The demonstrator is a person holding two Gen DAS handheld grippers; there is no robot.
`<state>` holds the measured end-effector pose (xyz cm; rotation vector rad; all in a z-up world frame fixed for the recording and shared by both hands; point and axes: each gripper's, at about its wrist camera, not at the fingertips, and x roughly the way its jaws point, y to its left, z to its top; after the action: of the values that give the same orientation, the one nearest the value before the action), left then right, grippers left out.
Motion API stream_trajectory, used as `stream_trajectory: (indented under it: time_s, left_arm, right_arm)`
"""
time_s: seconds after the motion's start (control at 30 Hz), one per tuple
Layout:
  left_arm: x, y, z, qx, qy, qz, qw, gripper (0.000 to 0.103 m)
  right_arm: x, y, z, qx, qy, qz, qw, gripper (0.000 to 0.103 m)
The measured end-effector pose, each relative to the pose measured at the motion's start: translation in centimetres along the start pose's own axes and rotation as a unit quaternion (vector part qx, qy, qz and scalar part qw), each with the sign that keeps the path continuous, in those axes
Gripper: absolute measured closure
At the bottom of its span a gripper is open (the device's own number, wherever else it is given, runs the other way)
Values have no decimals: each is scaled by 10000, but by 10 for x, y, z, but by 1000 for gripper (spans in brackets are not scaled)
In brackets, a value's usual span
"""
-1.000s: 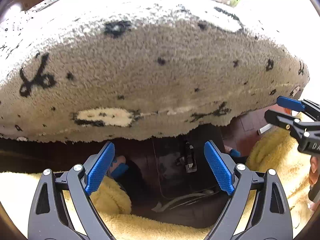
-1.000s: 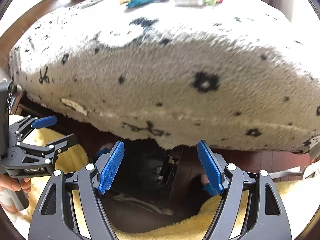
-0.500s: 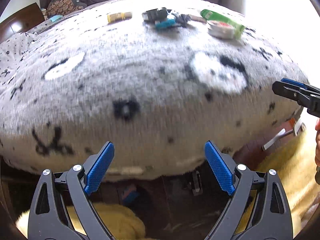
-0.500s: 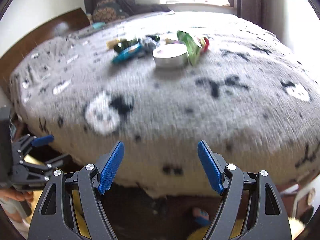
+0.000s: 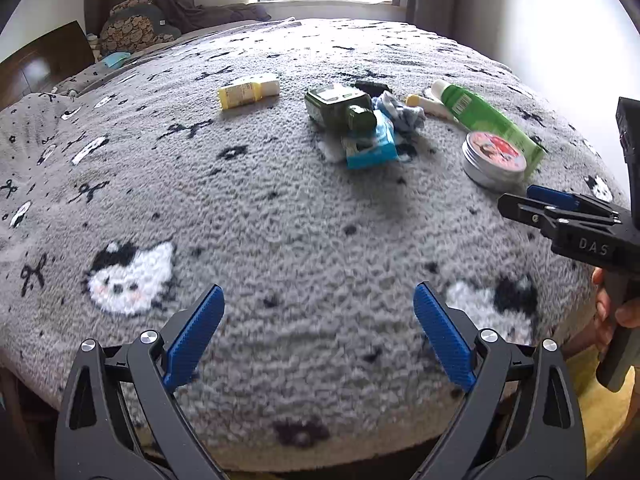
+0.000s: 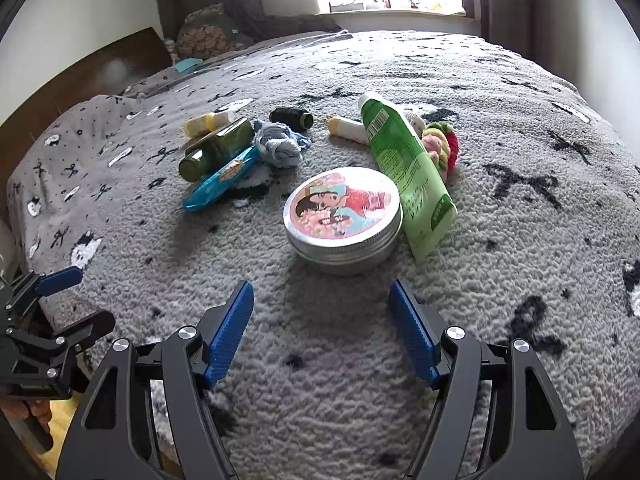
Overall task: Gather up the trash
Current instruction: 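Grasp the pink round tin with the right gripper while the left gripper grasps the green bottle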
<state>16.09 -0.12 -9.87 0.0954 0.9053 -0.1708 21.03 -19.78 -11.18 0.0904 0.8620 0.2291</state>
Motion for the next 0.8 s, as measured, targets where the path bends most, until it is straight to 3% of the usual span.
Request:
stream_trajectory:
  time_s: [0.23,0.5,0.8]
  left_arm:
    - [30,0,25,-22,157,-11,9999,13]
    - [51,0,72,-182,23,9,9998,13]
    - [71,3,131,-583,-169,23,9981,13]
  right_arm:
    - [29,-6,22,97,105,-135,9998,32]
    - [53,0,39,-259,160,-461,9985,31]
    - [55,0,37,-371,62,-500,9980,32]
